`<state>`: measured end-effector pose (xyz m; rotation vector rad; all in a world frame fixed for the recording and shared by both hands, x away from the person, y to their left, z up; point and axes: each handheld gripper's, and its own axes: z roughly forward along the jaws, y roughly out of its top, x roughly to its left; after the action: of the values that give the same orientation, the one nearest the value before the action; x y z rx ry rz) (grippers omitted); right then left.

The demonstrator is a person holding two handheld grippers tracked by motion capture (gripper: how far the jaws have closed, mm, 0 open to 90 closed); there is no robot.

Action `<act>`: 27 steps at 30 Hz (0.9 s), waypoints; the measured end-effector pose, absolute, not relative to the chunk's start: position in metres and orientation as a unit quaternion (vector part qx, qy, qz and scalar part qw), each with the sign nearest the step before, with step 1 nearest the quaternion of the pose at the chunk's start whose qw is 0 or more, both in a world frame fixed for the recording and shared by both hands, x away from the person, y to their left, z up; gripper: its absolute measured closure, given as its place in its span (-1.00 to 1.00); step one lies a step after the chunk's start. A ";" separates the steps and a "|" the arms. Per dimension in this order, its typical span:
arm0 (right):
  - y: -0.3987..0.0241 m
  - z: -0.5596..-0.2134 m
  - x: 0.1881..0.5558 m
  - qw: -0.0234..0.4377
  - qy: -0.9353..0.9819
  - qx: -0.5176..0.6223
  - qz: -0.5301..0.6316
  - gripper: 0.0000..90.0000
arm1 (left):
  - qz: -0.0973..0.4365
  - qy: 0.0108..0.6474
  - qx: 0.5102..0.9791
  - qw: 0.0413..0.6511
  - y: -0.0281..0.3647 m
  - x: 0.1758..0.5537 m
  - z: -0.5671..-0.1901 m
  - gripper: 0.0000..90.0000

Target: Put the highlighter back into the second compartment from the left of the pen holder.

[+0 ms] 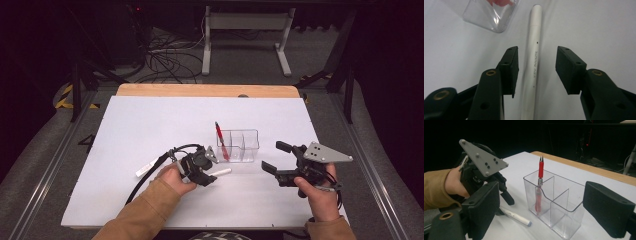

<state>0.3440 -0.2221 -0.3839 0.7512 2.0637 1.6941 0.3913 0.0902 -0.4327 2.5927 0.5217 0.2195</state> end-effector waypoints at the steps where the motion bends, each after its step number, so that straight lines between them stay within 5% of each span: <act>1: -0.222 -0.384 0.344 0.183 0.732 0.266 0.600 -0.68 | 0.080 0.190 0.949 0.240 0.090 0.392 -0.433 0.25; 27: -0.221 -0.386 0.345 0.180 0.735 0.266 0.597 -0.68 | 0.084 0.174 0.959 0.207 0.078 0.398 -0.443 0.71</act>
<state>0.3453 -0.2206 -0.3862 0.7508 2.0775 1.6882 0.3980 0.0781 -0.4433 2.6715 0.4838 0.2346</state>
